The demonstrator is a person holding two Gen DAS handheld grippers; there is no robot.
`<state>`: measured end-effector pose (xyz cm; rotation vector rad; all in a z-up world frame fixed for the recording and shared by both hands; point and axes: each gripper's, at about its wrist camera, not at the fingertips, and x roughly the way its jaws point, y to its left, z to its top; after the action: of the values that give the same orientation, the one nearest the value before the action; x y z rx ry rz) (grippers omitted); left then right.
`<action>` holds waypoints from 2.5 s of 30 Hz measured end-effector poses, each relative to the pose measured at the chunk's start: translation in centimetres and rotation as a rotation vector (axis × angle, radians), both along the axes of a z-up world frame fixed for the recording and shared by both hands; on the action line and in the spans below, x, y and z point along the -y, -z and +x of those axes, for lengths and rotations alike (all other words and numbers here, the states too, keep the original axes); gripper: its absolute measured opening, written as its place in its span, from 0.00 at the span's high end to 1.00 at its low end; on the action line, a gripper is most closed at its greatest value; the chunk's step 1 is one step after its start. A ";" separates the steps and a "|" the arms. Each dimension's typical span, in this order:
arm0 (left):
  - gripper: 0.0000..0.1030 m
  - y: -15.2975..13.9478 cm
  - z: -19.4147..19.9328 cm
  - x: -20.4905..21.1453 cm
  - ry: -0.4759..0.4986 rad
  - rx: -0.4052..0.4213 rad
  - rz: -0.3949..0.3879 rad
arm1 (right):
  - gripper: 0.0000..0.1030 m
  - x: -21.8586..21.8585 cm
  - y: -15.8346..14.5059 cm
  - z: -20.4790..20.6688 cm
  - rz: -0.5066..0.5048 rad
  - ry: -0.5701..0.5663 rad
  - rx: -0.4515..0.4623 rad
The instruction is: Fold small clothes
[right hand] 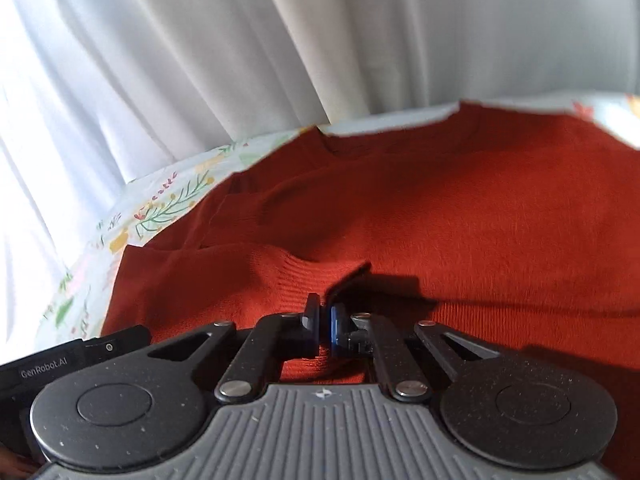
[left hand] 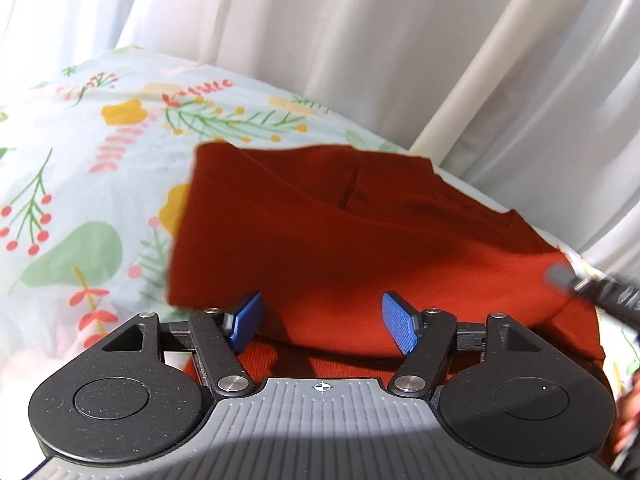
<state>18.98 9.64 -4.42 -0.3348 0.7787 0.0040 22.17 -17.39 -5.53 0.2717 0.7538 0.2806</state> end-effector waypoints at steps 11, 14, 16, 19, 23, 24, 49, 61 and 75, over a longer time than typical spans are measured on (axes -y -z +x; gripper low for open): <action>0.30 1.3 2.8 2.3 0.066 -0.005 0.069 | 0.96 8.3 -1.0 0.9 -0.114 0.268 0.041; 0.30 1.4 3.0 2.4 0.070 -0.005 0.071 | 0.93 10.2 1.1 1.3 -0.034 0.267 -0.064; 0.30 1.4 3.0 2.5 0.067 -0.008 0.074 | 0.77 11.2 2.2 1.3 0.045 0.271 -0.118; 0.30 1.4 3.0 2.7 0.063 -0.011 0.078 | 0.71 10.9 2.7 1.5 0.075 0.251 -0.101; 0.30 1.2 3.1 2.8 0.060 -0.021 0.081 | 0.69 9.6 2.4 1.5 0.036 0.179 -0.098; 0.30 1.1 3.1 2.8 0.059 -0.021 0.082 | 0.75 9.1 2.4 1.6 0.000 0.171 -0.092; 0.30 0.7 6.5 8.3 0.222 0.036 0.219 | 0.91 13.9 0.3 1.6 -0.167 0.515 0.038; 0.19 2.7 9.1 9.3 0.194 -0.017 0.221 | 0.99 10.9 3.6 4.0 -0.358 0.341 0.055; 0.14 2.4 7.3 5.9 0.198 0.025 0.005 | 0.96 8.1 3.1 1.4 -0.447 0.227 0.019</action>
<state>26.32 3.72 -6.81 -0.2518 0.7845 -0.1835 23.61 -25.49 -8.61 -0.0699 0.7395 -0.1028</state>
